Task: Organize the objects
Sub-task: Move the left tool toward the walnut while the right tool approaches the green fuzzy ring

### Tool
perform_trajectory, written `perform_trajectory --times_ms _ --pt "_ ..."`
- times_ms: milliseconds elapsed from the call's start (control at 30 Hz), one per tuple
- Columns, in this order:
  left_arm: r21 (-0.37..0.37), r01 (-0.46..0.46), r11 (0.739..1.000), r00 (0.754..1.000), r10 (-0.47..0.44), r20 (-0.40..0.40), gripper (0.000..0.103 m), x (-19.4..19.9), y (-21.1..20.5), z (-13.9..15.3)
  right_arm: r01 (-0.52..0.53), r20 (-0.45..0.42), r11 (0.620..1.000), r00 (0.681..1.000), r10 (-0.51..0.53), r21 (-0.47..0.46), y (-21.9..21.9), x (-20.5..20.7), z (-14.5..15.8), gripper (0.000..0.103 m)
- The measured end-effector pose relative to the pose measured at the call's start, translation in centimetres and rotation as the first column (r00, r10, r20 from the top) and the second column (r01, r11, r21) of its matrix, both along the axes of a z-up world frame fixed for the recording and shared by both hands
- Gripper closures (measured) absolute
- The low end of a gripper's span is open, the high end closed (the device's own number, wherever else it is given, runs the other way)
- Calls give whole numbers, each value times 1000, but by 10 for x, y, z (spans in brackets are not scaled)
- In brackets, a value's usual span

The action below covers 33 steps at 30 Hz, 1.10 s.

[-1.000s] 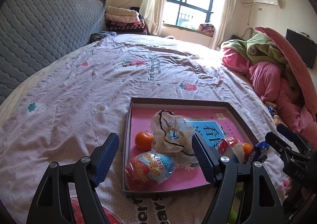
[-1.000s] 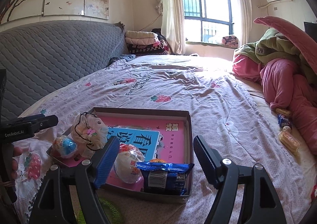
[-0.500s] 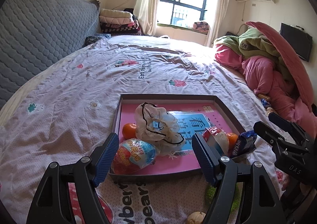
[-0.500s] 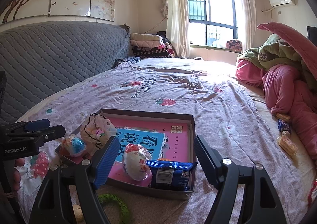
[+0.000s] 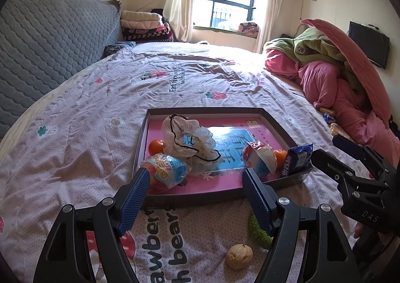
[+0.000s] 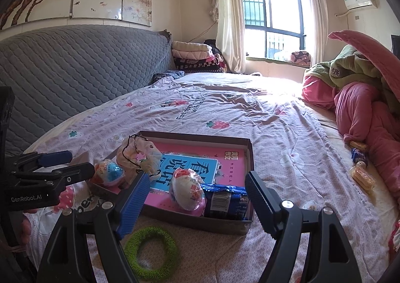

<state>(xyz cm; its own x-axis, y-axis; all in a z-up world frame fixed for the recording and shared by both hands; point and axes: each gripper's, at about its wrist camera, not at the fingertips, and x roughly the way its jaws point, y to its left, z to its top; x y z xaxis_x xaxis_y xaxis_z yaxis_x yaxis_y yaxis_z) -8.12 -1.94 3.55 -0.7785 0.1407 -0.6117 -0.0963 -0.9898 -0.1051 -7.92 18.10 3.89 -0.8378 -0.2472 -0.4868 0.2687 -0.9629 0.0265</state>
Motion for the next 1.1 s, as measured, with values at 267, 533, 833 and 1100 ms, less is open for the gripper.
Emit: perform_trajectory --times_ms 267,533,833,1100 --pt "-10 4 1000 1000 -4 13 26 16 1 -5 -13 13 1000 1000 13 4 -2 13 -5 25" --pt "-22 18 1000 999 -18 29 26 28 0 -8 -20 25 1000 1000 20 13 -2 26 -9 25" --pt "-49 45 998 997 -42 66 26 41 6 -18 -22 48 999 999 21 23 -2 34 -13 25" --pt "-67 72 995 992 -64 113 26 49 14 -32 -22 69 999 997 19 38 -2 36 -18 25"
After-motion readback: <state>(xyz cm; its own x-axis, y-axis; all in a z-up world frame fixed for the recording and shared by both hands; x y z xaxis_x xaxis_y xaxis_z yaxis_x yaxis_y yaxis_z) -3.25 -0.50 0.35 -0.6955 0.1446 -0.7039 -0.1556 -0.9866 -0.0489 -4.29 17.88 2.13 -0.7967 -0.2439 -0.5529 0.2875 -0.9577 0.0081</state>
